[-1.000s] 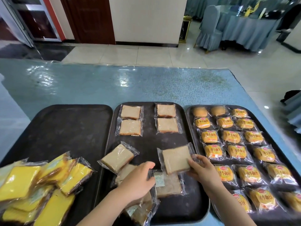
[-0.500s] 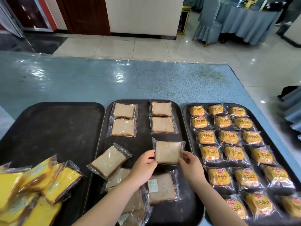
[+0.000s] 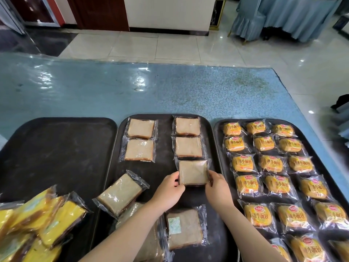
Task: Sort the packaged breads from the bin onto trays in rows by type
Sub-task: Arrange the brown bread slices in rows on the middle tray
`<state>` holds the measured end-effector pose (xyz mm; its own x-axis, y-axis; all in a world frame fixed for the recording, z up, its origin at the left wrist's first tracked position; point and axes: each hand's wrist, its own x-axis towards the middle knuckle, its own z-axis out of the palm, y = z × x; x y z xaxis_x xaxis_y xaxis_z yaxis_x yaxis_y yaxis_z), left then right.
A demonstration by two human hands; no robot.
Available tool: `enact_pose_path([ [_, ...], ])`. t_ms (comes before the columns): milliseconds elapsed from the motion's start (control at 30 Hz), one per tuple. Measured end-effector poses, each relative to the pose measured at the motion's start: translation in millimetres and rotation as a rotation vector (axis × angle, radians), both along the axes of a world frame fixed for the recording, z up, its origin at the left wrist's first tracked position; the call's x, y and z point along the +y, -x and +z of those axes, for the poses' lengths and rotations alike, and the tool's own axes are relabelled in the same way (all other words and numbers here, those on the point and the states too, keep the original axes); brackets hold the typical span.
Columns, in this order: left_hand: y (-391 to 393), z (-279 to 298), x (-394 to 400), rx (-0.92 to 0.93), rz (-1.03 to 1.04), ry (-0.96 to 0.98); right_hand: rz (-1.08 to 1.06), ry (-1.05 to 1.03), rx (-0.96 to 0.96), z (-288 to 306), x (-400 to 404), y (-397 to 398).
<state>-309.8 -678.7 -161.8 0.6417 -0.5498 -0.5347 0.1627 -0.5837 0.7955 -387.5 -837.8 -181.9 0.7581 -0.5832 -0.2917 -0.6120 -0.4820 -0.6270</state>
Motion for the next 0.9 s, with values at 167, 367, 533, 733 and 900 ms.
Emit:
enact_pose_path([
  [167, 1, 2, 1, -0.014, -0.014, -0.036, 0.036, -0.014, 0.038, -3, -4, 2],
  [367, 5, 8, 25, -0.090, -0.019, -0.112, 0.089, 0.109, -0.035, 10, 5, 19],
  [533, 7, 14, 72, -0.264, 0.010, -0.113, 0.251, 0.119, -0.121, 19, 36, 21],
  [733, 7, 19, 138, -0.486, 0.182, -0.194, 0.433, -0.005, -0.082, 23, 86, -7],
  [900, 19, 11, 176, -0.516, 0.353, -0.278, 0.501, -0.092, 0.030, 24, 118, -45],
])
